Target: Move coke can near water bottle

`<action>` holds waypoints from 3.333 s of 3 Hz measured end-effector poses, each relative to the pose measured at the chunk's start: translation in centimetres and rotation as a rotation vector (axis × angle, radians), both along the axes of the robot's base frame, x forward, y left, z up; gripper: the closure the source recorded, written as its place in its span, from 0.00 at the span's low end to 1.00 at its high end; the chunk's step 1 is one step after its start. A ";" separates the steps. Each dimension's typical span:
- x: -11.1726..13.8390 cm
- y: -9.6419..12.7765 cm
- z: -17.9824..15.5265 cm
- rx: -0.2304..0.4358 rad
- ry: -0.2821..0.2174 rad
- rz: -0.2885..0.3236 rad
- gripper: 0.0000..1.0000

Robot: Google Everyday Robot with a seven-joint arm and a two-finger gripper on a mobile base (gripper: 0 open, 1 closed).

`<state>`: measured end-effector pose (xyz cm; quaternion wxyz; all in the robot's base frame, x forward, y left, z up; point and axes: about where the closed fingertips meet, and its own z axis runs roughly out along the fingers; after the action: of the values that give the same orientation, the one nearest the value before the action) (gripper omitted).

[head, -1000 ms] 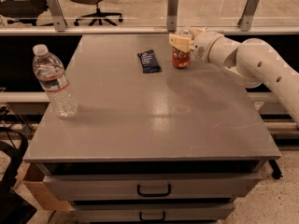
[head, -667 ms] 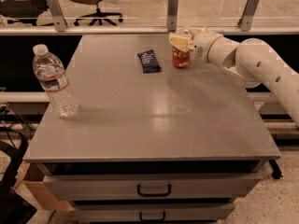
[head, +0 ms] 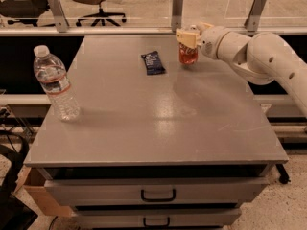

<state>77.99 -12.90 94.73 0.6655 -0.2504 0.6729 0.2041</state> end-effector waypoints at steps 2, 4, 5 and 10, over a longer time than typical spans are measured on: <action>-4.9 -0.5 5.6 -0.002 -0.052 0.017 1.00; -12.3 1.8 6.0 -0.025 -0.071 0.009 1.00; -17.5 5.3 3.6 -0.038 -0.071 0.030 1.00; -28.3 23.6 0.2 -0.002 -0.018 0.329 1.00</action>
Offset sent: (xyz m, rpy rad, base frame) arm -0.0913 -0.0105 0.0817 -0.0070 -0.0737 0.0181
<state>49.67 10.69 94.88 0.6288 -0.3597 0.6171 0.3074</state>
